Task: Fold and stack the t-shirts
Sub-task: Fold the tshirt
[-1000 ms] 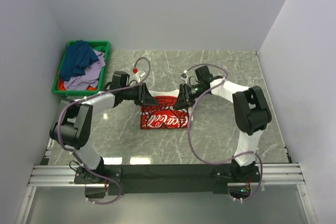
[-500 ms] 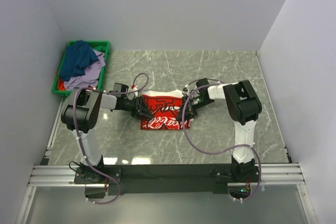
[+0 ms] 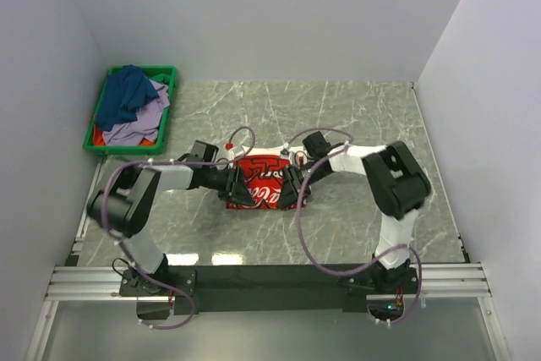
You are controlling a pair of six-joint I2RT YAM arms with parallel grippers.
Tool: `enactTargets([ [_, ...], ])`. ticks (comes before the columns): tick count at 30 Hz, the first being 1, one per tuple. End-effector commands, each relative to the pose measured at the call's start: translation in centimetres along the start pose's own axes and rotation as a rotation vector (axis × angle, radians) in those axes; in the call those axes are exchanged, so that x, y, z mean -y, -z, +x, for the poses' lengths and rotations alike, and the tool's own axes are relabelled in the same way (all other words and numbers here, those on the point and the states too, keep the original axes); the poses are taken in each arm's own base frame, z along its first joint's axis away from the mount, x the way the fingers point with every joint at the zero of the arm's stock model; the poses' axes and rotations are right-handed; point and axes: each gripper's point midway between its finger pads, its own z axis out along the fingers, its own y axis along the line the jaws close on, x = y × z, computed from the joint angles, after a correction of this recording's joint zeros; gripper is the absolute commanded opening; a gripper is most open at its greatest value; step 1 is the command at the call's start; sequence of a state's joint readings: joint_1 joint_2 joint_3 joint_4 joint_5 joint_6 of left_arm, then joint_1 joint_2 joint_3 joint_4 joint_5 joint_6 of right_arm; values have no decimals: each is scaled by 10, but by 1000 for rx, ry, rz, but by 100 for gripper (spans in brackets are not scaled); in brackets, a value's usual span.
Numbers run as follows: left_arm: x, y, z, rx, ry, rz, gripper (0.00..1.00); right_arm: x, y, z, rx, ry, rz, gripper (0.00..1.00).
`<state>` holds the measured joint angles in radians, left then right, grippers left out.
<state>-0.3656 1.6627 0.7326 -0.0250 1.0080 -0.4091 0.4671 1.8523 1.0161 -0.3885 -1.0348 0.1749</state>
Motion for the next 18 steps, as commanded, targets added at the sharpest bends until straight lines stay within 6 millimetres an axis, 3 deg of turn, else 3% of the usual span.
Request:
enactTargets([
  [1,-42,-10,14,-44,102,-84,34,54,-3,4,-20,-110,73,34],
  [5,-96,4,10,-17,236,-173,34,82,9,-3,18,-204,129,34],
  [8,-99,11,9,-21,258,-147,34,88,22,-4,41,-254,172,33],
  [13,-56,22,-1,-11,141,-15,35,85,40,4,13,-234,201,30],
  [17,-3,51,-31,84,-57,18,37,43,75,-48,184,-73,245,33],
  [18,1,57,-34,103,-64,-3,38,20,89,-66,272,-4,274,40],
])
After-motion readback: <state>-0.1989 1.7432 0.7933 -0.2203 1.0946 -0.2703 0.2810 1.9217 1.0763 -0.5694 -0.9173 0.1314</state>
